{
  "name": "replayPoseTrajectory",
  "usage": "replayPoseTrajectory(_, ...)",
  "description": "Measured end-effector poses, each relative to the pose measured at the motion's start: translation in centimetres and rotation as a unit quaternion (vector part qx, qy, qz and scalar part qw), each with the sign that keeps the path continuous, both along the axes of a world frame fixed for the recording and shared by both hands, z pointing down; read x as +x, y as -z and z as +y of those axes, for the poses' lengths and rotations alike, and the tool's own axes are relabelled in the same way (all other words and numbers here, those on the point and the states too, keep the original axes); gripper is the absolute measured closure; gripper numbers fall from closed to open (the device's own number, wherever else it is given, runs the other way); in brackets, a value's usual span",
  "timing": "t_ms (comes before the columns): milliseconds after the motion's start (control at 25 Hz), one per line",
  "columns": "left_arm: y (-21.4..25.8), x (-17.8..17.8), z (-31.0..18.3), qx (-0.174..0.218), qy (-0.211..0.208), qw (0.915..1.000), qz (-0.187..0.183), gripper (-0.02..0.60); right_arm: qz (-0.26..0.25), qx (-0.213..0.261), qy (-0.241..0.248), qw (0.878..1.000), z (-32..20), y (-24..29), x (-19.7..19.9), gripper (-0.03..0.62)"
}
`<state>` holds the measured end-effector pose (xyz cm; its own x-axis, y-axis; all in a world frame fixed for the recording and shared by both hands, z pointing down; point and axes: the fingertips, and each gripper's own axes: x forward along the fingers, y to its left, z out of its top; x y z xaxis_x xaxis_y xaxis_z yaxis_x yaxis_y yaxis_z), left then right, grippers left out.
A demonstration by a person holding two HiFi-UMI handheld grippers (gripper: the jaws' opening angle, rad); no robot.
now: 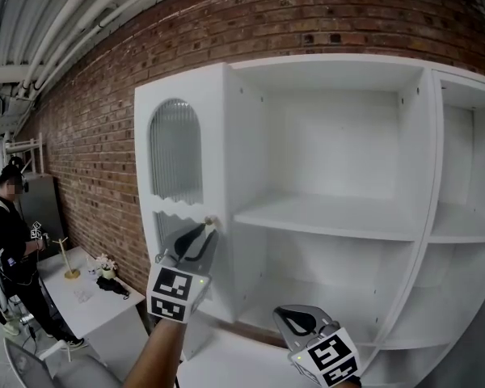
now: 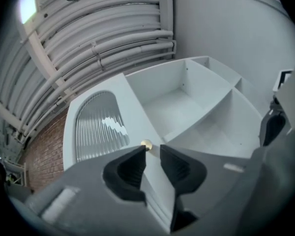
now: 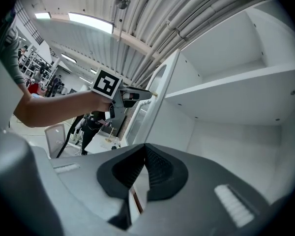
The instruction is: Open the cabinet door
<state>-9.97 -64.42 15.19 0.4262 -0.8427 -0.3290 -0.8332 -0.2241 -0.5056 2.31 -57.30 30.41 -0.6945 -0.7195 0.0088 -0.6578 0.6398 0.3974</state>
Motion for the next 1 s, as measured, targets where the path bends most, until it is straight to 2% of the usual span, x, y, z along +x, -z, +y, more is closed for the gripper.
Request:
replayPoseTrajectory(240,1.2,-0.2,-1.2,0.012,0.006,0.9998,0.014,0.486,-0.004,-0.006,0.0,1.0,-0.7,-0.2,-0.1,0.586)
replayPoseTrajectory(520,1.5,-0.1,-1.9,0.006,0.007,1.0,-0.001,0.506,-0.006,-0.007,-0.002,1.0,-0.7,-0.2,0.1,0.586)
replayPoseTrajectory(760,1.4,-1.1,-0.1,0.007,-0.007,0.9999,-0.006,0.506,0.0,-0.007,-0.004,1.0,-0.4,-0.4,-0.1,0.586)
replayPoseTrajectory(1000,1.4,-3.6,3.8,0.001,-0.024,0.9996,-0.014,0.502,0.004,-0.006,0.022,1.0,1.1,-0.3,-3.4,0.586)
